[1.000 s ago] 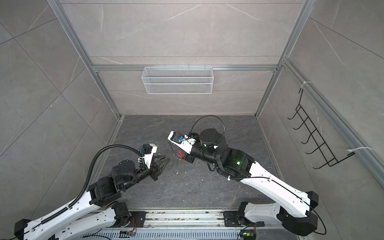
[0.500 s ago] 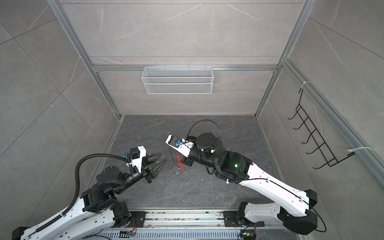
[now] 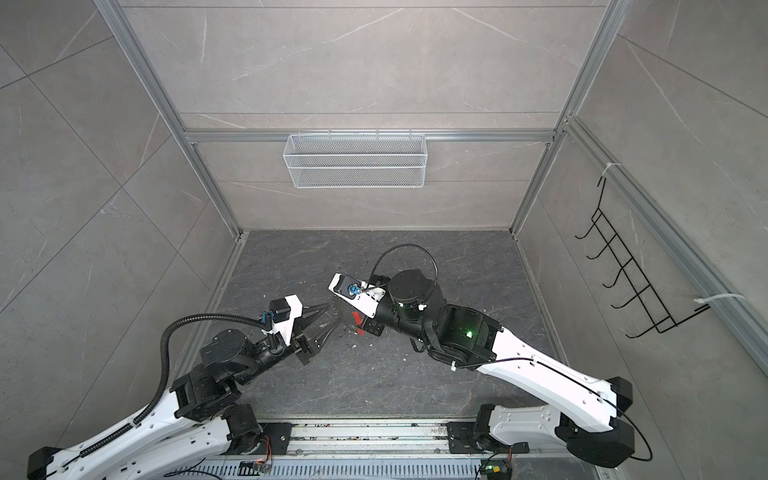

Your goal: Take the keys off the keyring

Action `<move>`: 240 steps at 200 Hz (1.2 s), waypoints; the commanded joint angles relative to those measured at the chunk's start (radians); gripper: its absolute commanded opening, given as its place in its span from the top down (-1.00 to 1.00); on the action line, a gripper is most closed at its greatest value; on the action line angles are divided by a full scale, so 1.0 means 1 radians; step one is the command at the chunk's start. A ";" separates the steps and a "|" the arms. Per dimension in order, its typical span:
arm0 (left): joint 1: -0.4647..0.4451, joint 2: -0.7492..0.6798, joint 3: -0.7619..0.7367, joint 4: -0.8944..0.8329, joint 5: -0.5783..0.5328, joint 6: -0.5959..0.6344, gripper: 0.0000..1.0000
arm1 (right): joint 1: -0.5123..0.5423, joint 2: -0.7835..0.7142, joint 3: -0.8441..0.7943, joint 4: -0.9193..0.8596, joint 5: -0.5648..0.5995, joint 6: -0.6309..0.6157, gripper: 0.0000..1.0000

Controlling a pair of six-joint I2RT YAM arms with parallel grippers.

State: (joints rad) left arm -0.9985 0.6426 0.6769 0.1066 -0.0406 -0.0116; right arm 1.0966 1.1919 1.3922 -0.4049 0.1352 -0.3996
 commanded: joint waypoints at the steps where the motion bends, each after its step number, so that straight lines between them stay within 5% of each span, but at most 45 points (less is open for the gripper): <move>1: 0.004 0.012 0.050 0.059 0.021 0.089 0.10 | 0.010 -0.003 -0.015 0.037 0.012 0.019 1.00; 86: 0.003 0.030 0.100 0.069 0.060 0.164 0.14 | 0.020 0.000 -0.017 0.039 0.012 0.018 1.00; 127: 0.004 0.064 0.126 0.065 0.058 0.201 0.32 | 0.023 -0.004 -0.020 0.037 0.014 0.018 1.00; 240: 0.004 0.074 0.127 0.050 -0.040 0.231 0.37 | 0.032 -0.008 -0.024 0.036 0.011 0.015 1.00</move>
State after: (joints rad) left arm -0.9985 0.7250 0.7704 0.1207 -0.0559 0.1875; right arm 1.1210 1.1919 1.3777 -0.3988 0.1390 -0.3962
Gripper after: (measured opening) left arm 0.328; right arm 0.060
